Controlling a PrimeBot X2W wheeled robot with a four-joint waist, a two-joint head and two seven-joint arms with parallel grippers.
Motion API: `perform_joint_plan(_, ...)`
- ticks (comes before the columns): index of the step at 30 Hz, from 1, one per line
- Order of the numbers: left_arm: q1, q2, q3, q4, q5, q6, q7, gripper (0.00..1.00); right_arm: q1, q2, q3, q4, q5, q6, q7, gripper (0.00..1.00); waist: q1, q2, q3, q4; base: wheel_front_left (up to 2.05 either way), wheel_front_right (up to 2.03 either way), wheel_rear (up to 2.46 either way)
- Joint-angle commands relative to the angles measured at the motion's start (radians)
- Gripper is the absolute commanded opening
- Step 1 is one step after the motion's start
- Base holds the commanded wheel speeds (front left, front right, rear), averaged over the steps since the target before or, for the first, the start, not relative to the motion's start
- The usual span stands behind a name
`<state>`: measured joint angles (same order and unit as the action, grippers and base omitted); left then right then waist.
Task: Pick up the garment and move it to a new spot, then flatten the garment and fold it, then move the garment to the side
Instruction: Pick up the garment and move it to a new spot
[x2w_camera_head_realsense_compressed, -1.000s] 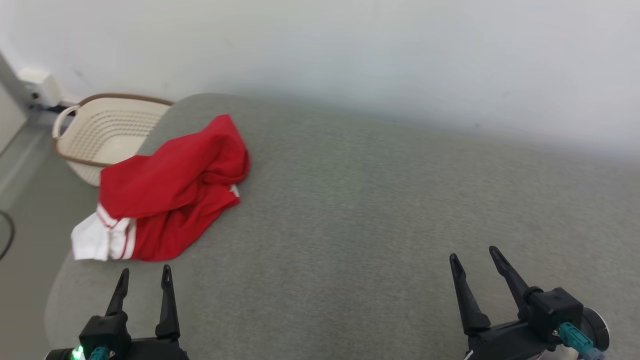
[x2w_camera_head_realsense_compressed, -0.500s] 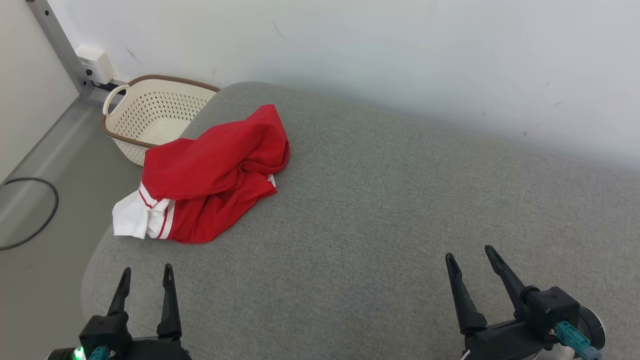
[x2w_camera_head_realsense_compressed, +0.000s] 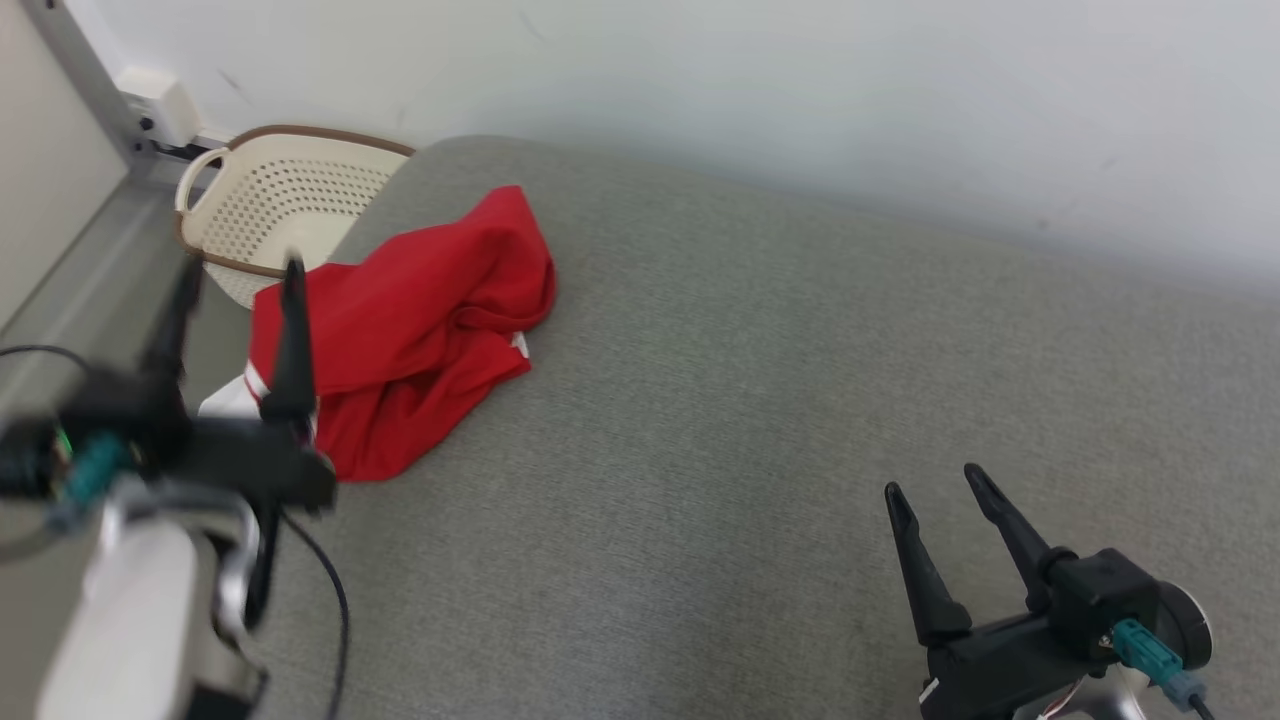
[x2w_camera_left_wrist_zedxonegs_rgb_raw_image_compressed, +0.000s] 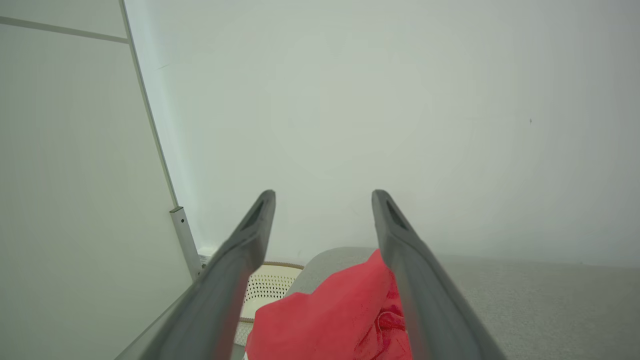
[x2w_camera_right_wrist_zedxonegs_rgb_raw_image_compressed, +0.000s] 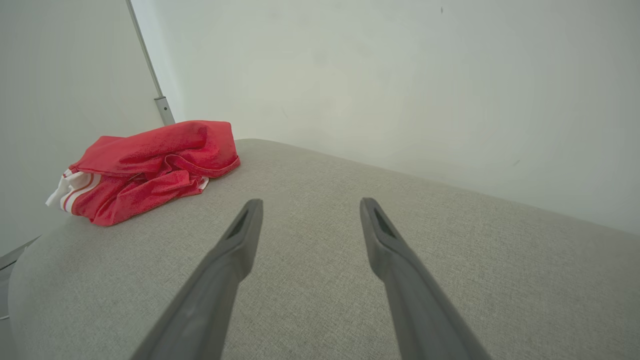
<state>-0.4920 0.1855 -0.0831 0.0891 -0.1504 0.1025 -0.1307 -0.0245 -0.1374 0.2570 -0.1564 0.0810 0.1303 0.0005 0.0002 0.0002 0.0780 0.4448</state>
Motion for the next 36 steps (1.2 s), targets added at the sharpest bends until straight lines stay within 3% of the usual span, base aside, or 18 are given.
perform_joint_plan(1,-0.058,0.022,-0.001,0.005,0.000,-0.014,0.025,1.00,-0.013,-0.008,0.005,-0.007,0.007,0.001,0.001,1.00,-0.0002,-0.0002,0.031,-0.037,0.00,0.00,0.00)
perform_joint_plan(6,-0.257,0.069,0.004,0.150,-0.037,-0.076,0.162,1.00,-0.049,-0.022,0.011,-0.002,0.007,0.001,-0.007,1.00,-0.0002,-0.0002,0.089,-0.111,0.00,0.00,0.00)
perform_joint_plan(11,-0.388,0.109,0.031,0.396,-0.082,-0.100,0.277,1.00,-0.077,-0.033,0.012,0.006,0.013,0.001,-0.019,1.00,-0.0002,-0.0002,0.141,-0.181,0.00,0.00,0.00)
perform_joint_plan(17,-0.450,0.149,0.061,0.646,-0.119,-0.112,0.355,1.00,-0.096,-0.042,0.011,0.013,0.014,0.001,-0.029,1.00,-0.0002,-0.0002,0.189,-0.234,0.00,0.00,0.00)
perform_joint_plan(26,-0.469,0.162,0.088,0.869,-0.173,-0.131,0.397,1.00,-0.118,-0.061,0.021,0.011,0.023,0.001,-0.029,1.00,-0.0002,-0.0002,0.227,-0.260,0.00,0.00,0.00)
perform_joint_plan(27,-0.472,0.163,0.090,0.881,-0.176,-0.134,0.395,0.87,-0.121,-0.062,0.022,0.012,0.024,0.001,-0.029,1.00,-0.0002,-0.0002,0.227,-0.261,0.00,0.00,0.00)
perform_joint_plan(28,-0.475,0.165,0.092,0.893,-0.181,-0.133,0.390,0.44,-0.123,-0.062,0.024,0.012,0.024,0.001,-0.028,1.00,-0.0002,-0.0002,0.227,-0.264,0.00,0.00,0.00)
perform_joint_plan(30,-0.497,0.181,0.089,0.921,-0.179,-0.131,0.343,0.00,-0.122,-0.060,0.014,0.016,0.024,0.001,-0.031,1.00,-0.0002,-0.0002,0.218,-0.271,0.00,0.00,0.00)
perform_joint_plan(36,-0.608,0.202,0.051,0.782,-0.123,-0.110,0.079,0.00,-0.088,-0.040,-0.015,0.018,0.009,0.001,-0.034,1.00,-0.0002,-0.0002,0.163,-0.254,0.00,0.00,0.00)
